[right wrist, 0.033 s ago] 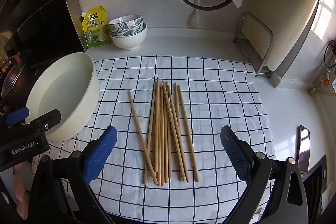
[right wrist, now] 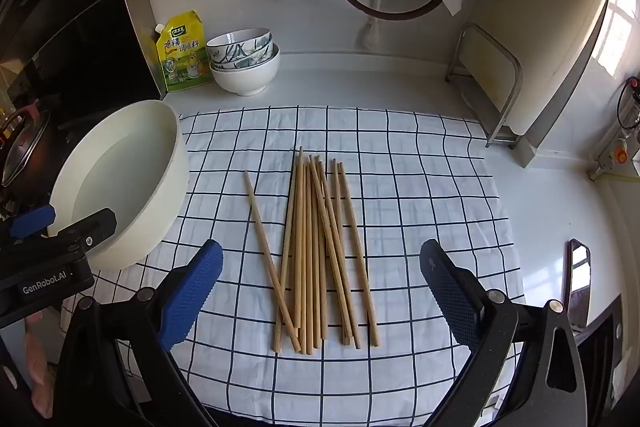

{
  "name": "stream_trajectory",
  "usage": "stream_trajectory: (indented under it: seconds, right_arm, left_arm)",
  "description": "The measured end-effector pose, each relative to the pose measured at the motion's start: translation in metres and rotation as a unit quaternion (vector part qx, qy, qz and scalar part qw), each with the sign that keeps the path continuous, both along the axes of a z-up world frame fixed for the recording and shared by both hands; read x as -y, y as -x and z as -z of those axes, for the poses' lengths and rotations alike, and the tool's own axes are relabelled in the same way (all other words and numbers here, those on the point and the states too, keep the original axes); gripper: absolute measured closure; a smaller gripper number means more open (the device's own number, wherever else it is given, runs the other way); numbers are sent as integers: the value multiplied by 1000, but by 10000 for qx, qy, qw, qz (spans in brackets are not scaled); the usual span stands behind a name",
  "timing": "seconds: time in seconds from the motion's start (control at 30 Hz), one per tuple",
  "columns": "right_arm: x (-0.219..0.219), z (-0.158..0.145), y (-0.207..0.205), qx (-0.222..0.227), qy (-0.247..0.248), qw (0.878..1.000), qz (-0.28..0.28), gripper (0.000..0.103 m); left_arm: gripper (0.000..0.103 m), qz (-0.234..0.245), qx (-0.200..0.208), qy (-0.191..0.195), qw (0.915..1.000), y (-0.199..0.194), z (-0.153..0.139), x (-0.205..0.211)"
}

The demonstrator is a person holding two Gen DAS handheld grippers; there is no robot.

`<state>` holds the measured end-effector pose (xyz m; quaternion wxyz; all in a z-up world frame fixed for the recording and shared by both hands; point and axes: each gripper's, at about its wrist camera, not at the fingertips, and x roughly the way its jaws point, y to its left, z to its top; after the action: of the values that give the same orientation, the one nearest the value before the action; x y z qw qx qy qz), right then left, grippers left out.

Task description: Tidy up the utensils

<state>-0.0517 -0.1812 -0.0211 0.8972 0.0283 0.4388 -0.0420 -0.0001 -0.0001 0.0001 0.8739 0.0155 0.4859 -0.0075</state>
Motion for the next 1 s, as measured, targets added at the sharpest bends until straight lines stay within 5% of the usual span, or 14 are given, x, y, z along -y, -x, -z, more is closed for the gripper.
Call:
stream_trajectory:
  seconds: [1.0]
  right_arm:
    - [0, -8, 4, 39, 9, 10000, -20, 9]
  left_arm:
    - [7, -22, 50, -44, 10000, 5, -8, 2]
